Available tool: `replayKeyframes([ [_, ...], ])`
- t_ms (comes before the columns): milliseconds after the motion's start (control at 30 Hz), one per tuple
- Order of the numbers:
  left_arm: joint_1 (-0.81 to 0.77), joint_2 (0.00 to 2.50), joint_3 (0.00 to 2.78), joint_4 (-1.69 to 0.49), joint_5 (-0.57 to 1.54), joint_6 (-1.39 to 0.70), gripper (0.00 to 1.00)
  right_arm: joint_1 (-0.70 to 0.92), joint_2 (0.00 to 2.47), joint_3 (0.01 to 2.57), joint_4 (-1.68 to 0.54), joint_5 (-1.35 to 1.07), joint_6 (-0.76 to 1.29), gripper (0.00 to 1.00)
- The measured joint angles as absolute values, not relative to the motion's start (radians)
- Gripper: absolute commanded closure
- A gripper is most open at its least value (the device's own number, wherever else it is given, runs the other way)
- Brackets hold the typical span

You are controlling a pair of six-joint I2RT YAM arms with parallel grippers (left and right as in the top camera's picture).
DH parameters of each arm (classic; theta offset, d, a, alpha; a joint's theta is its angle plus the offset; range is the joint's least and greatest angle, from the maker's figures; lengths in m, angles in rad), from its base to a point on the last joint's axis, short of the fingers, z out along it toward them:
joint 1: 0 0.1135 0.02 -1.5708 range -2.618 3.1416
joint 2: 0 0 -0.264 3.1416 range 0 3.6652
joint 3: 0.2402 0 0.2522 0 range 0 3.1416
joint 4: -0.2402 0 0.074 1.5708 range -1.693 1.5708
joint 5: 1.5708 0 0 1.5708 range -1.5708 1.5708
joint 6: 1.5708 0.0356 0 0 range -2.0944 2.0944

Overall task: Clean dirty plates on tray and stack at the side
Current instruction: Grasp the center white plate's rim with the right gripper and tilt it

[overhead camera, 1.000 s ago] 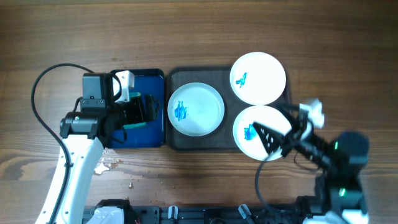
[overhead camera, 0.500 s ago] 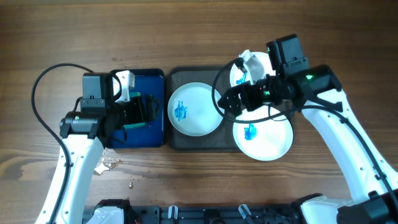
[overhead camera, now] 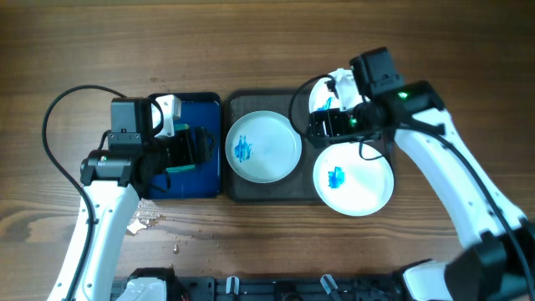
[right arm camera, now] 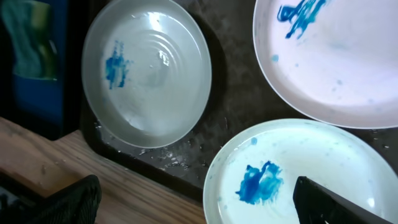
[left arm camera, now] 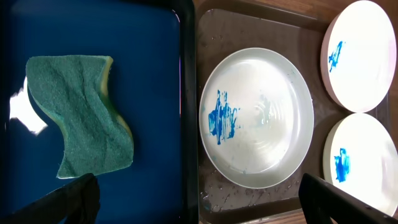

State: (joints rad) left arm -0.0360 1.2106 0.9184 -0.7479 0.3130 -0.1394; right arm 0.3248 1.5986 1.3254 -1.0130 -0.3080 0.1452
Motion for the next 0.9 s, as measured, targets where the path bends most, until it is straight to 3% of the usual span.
replayKeyframes([
  [167,-0.036,1.211,0.918,-0.748,0.313,-0.139,0.0,0.325,1.826,1.325,-0.923,-0.345,0.169,0.02],
  [233,-0.036,1.211,0.918,-0.748,0.313,-0.139,0.0,0.325,1.901,1.325,-0.844,-0.441,0.169,0.22],
  [300,-0.036,1.211,0.918,-0.748,0.313,-0.14,0.0,0.325,1.932,1.325,-0.807,-0.488,0.176,0.26],
  [367,-0.036,1.211,0.918,-0.749,0.313,-0.139,0.0,0.325,1.935,1.325,-0.782,-0.506,0.191,0.49],
  [600,-0.036,1.211,0.918,-0.748,0.313,-0.139,0.0,0.341,1.968,1.325,-0.775,-0.492,0.258,0.53],
  [733,-0.036,1.211,0.918,-0.748,0.313,-0.139,0.0,0.388,2.024,1.325,-0.771,-0.478,0.276,0.82],
  [767,-0.036,1.211,0.918,-0.748,0.313,-0.14,0.0,0.396,2.026,1.325,-0.772,-0.465,0.286,0.96],
  [900,-0.036,1.211,0.918,-0.749,0.313,-0.139,0.0,0.401,2.028,1.325,-0.772,-0.432,0.315,0.96],
])
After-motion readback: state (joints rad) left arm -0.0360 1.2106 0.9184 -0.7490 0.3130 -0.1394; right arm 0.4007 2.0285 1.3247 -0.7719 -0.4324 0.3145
